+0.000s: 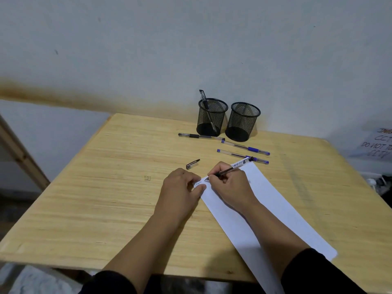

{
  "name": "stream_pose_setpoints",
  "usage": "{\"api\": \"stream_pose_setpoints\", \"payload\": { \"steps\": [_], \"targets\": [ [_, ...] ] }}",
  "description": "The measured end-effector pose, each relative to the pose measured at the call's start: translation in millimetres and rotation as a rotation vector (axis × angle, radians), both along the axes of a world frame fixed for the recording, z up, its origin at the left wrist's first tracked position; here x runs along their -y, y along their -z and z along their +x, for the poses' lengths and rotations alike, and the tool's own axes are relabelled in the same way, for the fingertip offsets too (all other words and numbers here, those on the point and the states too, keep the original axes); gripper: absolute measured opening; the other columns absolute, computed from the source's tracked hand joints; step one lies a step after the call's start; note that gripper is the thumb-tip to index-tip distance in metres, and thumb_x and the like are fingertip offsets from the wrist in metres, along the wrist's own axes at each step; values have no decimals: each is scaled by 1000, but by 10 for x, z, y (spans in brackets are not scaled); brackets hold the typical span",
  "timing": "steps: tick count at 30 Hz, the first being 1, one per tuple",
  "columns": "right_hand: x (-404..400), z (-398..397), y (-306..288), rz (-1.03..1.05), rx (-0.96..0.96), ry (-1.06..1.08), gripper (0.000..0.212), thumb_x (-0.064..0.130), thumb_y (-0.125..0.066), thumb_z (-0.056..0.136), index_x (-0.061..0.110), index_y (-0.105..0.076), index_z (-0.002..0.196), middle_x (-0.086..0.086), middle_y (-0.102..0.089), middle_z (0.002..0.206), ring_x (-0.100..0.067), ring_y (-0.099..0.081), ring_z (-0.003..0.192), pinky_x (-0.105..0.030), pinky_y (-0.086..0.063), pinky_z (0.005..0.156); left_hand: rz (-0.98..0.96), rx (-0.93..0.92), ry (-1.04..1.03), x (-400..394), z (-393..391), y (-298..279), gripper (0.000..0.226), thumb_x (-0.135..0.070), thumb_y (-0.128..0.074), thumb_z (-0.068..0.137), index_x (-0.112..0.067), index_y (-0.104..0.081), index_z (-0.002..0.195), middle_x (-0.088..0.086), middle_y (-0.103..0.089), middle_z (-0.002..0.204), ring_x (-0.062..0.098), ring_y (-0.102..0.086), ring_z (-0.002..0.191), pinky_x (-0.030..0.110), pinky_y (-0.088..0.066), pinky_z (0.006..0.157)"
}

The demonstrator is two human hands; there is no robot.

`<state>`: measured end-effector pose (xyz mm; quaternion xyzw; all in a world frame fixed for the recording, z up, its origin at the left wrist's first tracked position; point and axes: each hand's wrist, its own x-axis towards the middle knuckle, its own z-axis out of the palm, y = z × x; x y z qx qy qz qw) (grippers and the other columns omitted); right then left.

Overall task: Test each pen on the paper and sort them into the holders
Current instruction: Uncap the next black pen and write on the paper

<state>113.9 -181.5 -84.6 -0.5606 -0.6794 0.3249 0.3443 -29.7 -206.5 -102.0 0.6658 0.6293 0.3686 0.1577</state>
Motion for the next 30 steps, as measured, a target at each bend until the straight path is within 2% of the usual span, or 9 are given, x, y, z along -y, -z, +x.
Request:
{"api": "stream_pose_setpoints", "payload": {
  "steps": [9, 15, 25, 30],
  "targets": [
    [9, -12, -23, 19, 40, 10, 11, 11, -54, 86, 17, -59, 79, 5, -60, 69, -7, -55, 68, -5, -42, 53, -3, 4, 0, -2, 1, 2, 24, -32, -65, 80, -21, -70, 101, -4, -63, 95, 5, -48, 80, 3, -30, 63],
    [5, -16, -29, 30, 14, 29, 10, 10, -54, 87, 13, -60, 80, 3, -59, 68, -9, -54, 67, -5, -41, 54, -9, 11, -2, -6, 3, 11, 22, -31, -65, 80, -21, -70, 99, -6, -59, 90, 5, -49, 81, 3, -30, 64],
    [-4, -35, -36, 24, 54, 44, 8, 11, -53, 88, 13, -59, 83, -1, -60, 71, -8, -54, 66, -11, -41, 54, -4, 13, 3, -3, 6, 16, 23, -30, -65, 81, -18, -70, 100, -2, -63, 95, 5, -50, 83, 15, -32, 72],
    [-6, -33, -43, 31, 62, 52, 9, 12, -53, 89, 14, -57, 81, 0, -58, 69, -8, -53, 65, -5, -39, 50, -1, 2, 4, -6, 9, 10, 24, -31, -65, 81, -19, -70, 101, -3, -63, 94, 4, -49, 82, 14, -31, 71]
  ]
}}
